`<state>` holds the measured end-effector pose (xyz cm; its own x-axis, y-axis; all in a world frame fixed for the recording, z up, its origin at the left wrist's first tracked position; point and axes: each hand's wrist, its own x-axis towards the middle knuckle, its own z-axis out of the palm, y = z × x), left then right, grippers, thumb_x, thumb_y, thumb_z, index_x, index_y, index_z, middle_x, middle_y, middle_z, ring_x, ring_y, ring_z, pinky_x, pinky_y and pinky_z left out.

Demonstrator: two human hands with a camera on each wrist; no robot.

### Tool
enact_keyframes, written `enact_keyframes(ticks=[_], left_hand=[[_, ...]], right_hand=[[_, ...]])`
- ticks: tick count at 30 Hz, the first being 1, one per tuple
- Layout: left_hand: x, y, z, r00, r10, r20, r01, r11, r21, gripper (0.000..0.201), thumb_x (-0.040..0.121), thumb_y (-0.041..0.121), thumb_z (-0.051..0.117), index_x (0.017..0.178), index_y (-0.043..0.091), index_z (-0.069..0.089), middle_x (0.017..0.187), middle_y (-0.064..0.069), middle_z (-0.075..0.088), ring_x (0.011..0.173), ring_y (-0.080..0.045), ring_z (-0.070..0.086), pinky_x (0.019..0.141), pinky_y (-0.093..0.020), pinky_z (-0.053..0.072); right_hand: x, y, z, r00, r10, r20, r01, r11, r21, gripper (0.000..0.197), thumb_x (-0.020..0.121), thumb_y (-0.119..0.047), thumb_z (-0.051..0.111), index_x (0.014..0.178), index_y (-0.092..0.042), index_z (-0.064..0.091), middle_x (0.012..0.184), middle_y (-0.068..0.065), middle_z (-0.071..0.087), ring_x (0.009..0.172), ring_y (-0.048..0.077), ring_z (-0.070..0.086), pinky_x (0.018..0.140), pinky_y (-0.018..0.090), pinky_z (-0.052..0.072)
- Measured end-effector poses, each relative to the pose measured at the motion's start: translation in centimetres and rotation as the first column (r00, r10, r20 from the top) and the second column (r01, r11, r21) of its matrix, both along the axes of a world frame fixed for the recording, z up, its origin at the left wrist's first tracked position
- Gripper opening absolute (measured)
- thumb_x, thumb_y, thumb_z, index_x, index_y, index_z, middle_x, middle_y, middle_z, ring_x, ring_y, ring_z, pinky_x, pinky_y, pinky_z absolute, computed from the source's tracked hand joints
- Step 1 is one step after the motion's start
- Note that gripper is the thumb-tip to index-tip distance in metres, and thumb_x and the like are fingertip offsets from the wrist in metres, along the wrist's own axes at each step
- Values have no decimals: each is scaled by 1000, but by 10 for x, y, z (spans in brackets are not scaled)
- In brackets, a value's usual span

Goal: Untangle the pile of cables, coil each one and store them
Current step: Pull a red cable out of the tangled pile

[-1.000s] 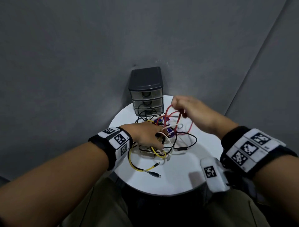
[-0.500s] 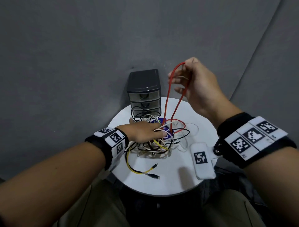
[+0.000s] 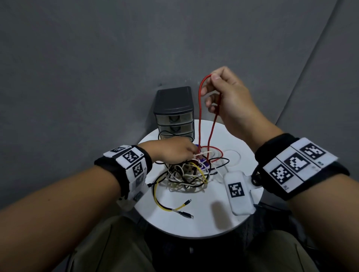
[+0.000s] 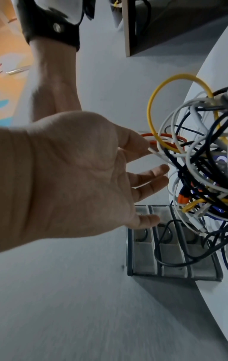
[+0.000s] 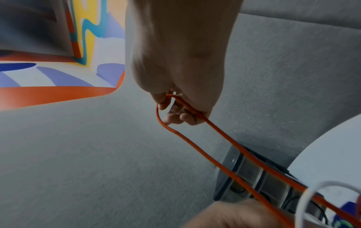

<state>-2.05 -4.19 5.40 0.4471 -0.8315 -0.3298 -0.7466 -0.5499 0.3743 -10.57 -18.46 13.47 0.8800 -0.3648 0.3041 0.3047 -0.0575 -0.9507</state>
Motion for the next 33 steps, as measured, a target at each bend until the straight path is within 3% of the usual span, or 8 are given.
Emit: enact_keyframes(ticks=[3,8,13,18,21,26,31,33], left_hand=[[-3,-3,3,995,40,-87,-45,998,-52,46,94,41,43,86,-2,59,102,-22,61,97,-37,54,92,-49,45],[-1,-4,-12,988,108,-114,-110,994,-7,46,104,55,43,83,18,63,84,1,60,83,-18,56,80,-32,45],[4,-3,-21,973,105,-208,-105,994,8,64,96,73,36,139,32,58,143,8,58,132,-15,52,119,-43,32],[-3,-4,-18,984,33,-176,-18,996,84,47,104,56,42,138,28,56,139,7,57,129,-15,50,111,-32,35],[-1,-5,-16,991,9,-133,-4,999,41,34,98,61,50,116,35,61,119,11,63,113,-14,58,104,-35,43],[12,-8,19,983,114,-146,-142,969,-199,67,80,74,66,131,31,53,122,7,65,108,-12,64,101,-38,51],[9,-10,45,935,34,-353,-228,822,-523,61,81,52,78,131,24,56,129,4,65,119,-10,63,108,-37,48],[1,-13,46,926,-6,-377,-225,793,-566,36,95,39,68,120,14,63,118,0,72,116,-14,67,109,-41,48]], right_hand=[[1,2,2,999,-24,38,24,1000,6,24,107,-17,39,85,-20,48,77,5,60,55,14,42,52,26,29],[3,5,25,966,-85,245,74,996,52,24,106,-14,39,84,-19,47,71,3,58,52,11,37,50,25,25],[-4,-6,45,911,-162,380,133,986,102,23,106,-15,39,86,-18,48,74,3,59,55,11,38,50,25,26],[-13,-23,64,858,-188,478,137,981,140,17,106,-17,38,90,-17,45,79,5,64,57,12,40,51,26,26],[-14,-24,64,893,-150,425,134,989,68,17,106,-18,39,91,-18,48,80,5,64,58,11,43,51,24,28],[-9,-19,41,969,-90,229,92,996,2,21,107,-19,41,89,-18,53,71,4,60,53,11,39,50,23,27],[1,-9,12,997,-32,69,36,998,-50,25,107,-16,43,93,-16,63,66,1,56,52,10,35,52,24,28],[4,-5,6,999,-5,33,6,999,-46,25,107,-14,42,101,-13,67,66,0,54,52,9,35,51,23,28]])
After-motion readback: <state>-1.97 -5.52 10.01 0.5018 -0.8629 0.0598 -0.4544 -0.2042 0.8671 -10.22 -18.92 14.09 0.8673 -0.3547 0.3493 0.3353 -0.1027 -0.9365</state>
